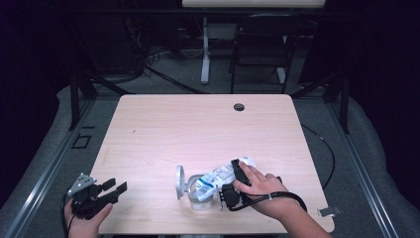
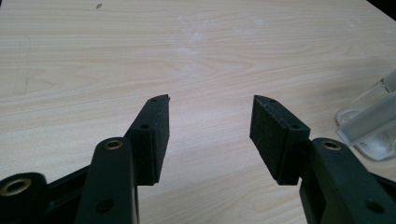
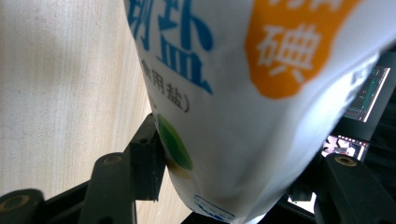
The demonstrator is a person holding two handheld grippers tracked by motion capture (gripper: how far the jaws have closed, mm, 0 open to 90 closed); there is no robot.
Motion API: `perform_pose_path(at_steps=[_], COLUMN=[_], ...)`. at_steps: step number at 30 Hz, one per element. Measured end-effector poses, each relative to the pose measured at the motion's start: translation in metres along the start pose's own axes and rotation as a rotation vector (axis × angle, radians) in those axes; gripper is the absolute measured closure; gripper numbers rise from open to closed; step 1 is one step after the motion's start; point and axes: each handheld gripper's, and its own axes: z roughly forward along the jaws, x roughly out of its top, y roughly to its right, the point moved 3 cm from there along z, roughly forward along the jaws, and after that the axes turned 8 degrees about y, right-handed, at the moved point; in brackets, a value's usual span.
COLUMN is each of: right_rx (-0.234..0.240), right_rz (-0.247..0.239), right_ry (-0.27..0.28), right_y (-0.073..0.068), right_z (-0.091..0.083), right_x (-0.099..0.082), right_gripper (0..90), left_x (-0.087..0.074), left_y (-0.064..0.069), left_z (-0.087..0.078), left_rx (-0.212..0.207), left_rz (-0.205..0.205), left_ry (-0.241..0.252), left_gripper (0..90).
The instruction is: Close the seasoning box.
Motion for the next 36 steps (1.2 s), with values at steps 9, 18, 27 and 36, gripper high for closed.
perform_pose_path(at_steps=[9, 18, 27, 36], right_rx=[0.004, -0.002, 0.0, -0.005], right_rz=[-0.003, -0.027, -0.04, -0.059], right_ry=[-0.006, -0.021, -0.018, -0.024], right_y=[0.0002, 0.0012, 0.0022, 0.0032], right_z=[-0.0005, -0.0014, -0.0013, -0.0019], right_x=[0.0003, 0.0015, 0.002, 0.0029], right_gripper=[42.8, 42.9, 42.9, 43.0], left_x=[0.0, 0.0, 0.0001, -0.0003], left_y=[-0.0001, 0.0, -0.0004, -0.0011], left_z=[0.0002, 0.0001, 0.0001, 0.0002], left_rx=[0.003, 0.0, 0.002, 0.002], left_rz=[0.0, 0.0, 0.0, -0.002], left_ry=[0.0, 0.0, 0.003, 0.003], left_gripper=[47.9, 47.9, 47.9, 47.9])
